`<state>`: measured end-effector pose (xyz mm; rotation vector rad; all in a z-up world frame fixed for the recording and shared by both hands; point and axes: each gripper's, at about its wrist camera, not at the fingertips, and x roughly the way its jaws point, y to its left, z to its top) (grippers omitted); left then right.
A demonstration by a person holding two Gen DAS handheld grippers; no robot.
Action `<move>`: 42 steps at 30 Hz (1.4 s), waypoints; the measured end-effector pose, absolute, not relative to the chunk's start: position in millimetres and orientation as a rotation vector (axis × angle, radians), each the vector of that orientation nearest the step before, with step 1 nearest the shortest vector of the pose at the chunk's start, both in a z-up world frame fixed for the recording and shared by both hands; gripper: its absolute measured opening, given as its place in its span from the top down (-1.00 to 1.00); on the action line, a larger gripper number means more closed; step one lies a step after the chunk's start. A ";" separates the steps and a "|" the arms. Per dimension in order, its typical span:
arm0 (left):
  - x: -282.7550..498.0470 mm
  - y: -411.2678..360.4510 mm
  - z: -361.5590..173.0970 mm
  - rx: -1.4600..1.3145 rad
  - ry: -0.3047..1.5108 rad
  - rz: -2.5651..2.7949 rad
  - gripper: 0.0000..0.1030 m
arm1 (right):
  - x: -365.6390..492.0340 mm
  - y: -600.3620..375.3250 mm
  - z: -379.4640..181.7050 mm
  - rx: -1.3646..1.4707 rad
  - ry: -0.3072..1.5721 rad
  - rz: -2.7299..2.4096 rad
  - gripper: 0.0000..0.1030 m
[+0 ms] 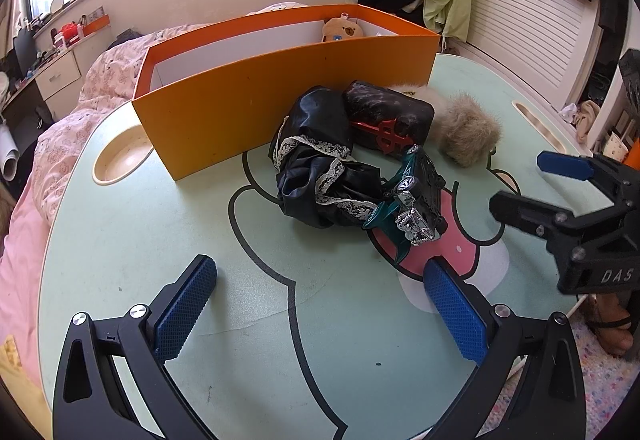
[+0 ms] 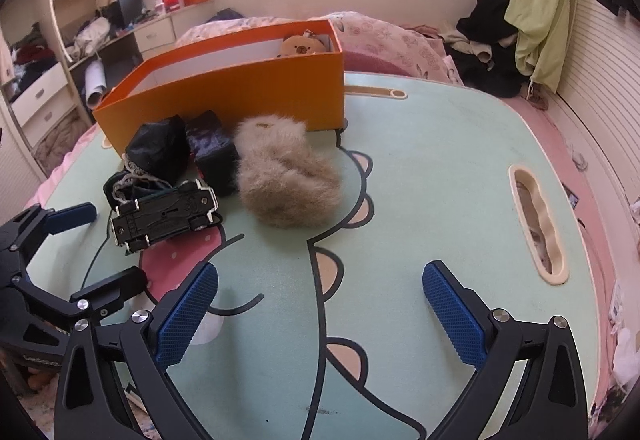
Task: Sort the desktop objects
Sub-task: 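Reach the right tool into the box toward the brown bear keychain, then close the right tool on the brown bear keychain, then carry the bear keychain out and place it beside the toy car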
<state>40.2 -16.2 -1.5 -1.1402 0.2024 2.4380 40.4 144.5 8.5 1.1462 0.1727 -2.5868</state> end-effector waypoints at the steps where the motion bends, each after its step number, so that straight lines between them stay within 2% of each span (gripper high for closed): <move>1: 40.2 -15.9 -1.5 -1.139 0.202 2.438 -0.99 | 39.2 144.6 15.6 1.132 0.172 -2.595 -0.86; 4: 40.2 -15.7 -1.6 -1.139 0.202 2.438 -0.99 | 30.5 140.5 47.4 1.076 0.155 -2.595 -0.66; 7: 40.2 -15.7 -1.6 -1.139 0.202 2.437 -0.99 | 8.9 129.9 83.3 1.034 0.090 -2.536 -0.30; 9: 40.2 -15.7 -1.6 -1.139 0.202 2.436 -1.00 | -15.2 115.1 101.1 1.035 0.080 -2.506 -0.16; 14: 40.1 -15.5 -1.6 -1.137 0.202 2.435 -1.00 | -82.5 62.5 107.7 1.110 0.169 -2.511 -0.15; 18: 41.2 -16.2 -0.8 -1.130 0.200 2.433 -0.99 | -121.9 22.5 85.4 1.213 0.335 -2.535 0.00; 29: 41.8 -16.6 -0.8 -1.127 0.199 2.432 -0.99 | -169.4 6.6 41.6 1.397 0.522 -2.635 0.00; 30: 41.7 -16.5 -0.7 -1.127 0.199 2.432 -1.00 | -169.6 5.2 40.9 1.396 0.533 -2.639 0.10; 31: 41.5 -16.7 -0.9 -1.127 0.200 2.432 -1.00 | -169.2 3.9 41.3 1.386 0.539 -2.642 0.26; 32: 41.5 -16.7 -0.9 -1.127 0.200 2.431 -0.99 | -167.6 3.8 42.5 1.379 0.541 -2.636 0.50; 38: 41.1 -17.2 -1.1 -1.127 0.200 2.430 -1.00 | -149.8 13.3 61.1 1.301 0.450 -2.617 0.55; 42: 40.8 -17.5 -1.5 -1.126 0.201 2.430 -1.00 | -119.6 35.3 94.7 1.199 0.260 -2.584 0.55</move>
